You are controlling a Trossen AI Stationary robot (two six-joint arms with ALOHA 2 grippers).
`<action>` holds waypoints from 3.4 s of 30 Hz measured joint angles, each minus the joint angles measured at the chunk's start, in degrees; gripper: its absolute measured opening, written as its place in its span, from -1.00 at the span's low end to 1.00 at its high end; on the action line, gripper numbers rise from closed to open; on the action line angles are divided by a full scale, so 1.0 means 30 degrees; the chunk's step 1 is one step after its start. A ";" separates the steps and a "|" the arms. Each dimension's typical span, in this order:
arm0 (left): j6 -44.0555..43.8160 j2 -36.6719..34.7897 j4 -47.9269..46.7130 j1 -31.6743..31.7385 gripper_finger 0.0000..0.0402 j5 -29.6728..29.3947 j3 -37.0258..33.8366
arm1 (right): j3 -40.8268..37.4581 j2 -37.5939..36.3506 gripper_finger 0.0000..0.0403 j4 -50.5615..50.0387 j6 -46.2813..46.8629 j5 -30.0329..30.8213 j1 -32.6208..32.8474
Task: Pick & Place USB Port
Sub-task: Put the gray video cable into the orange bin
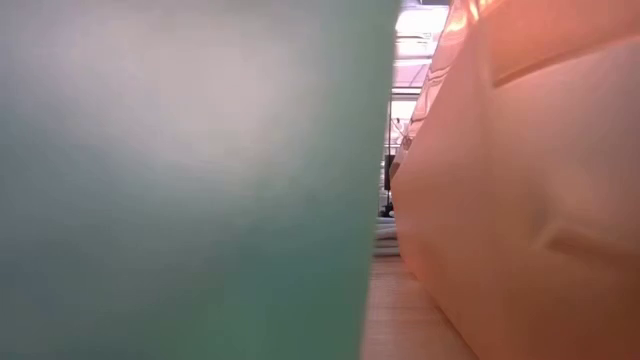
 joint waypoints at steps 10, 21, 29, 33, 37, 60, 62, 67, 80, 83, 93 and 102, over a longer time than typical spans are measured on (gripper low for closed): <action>-0.4303 -0.0248 -0.1447 0.2144 -0.37 0.6817 0.0000 | 0.0891 -0.0001 -0.86 -0.7446 0.3848 -0.6224 -0.0951; -1.0369 -0.0217 -0.1955 0.6234 -0.37 1.1637 -0.0444 | 0.0924 -0.0005 -0.86 -0.8853 0.4490 -0.5198 -0.0743; -1.0291 -0.0211 0.2687 0.9041 -0.37 1.8807 -0.0440 | 0.1258 -0.0005 -0.86 -0.8755 0.3777 -0.4078 0.0342; -1.0309 -0.0219 0.2847 0.9502 -0.37 2.0076 -0.0423 | 0.1534 -0.0005 -0.86 -0.8644 0.3345 -0.3197 0.0894; -1.0795 -0.0215 0.2283 0.9826 -0.37 2.0631 -0.0423 | 0.1656 -0.0005 -0.86 -0.8627 0.3200 -0.2997 0.1128; -1.0179 0.2328 0.5498 1.0862 -0.37 2.2577 -0.0451 | 0.1660 -0.0005 -0.86 -0.7780 0.2364 -0.2820 0.1125; -0.9901 0.2527 0.6768 1.0876 -0.37 2.2971 -0.0452 | 0.1660 -0.0005 -0.86 -0.7663 0.2378 -0.2782 0.1118; -0.9699 0.2519 0.7609 1.0820 -0.37 2.3585 -0.0452 | 0.1626 -0.0013 -0.86 -0.7517 0.2583 -0.2713 0.1117; -0.9925 0.2455 0.7470 1.0429 -0.37 2.3319 -0.0452 | 0.1587 -0.0013 -0.87 -0.7589 0.2794 -0.2820 0.0740; -0.9900 0.2451 0.7393 1.0362 -0.35 2.3318 -0.0444 | 0.1579 -0.0013 -0.87 -0.7608 0.2794 -0.2812 0.0724; -1.0600 0.2657 0.5578 1.0574 -0.13 2.2751 -0.0408 | 0.1543 -0.0005 -0.87 -0.7973 0.3312 -0.2679 0.0353; -1.0393 0.2671 0.5517 1.0967 -0.06 2.2331 -0.0408 | 0.1565 0.0279 -0.87 -0.7653 0.3625 -0.3209 -0.0201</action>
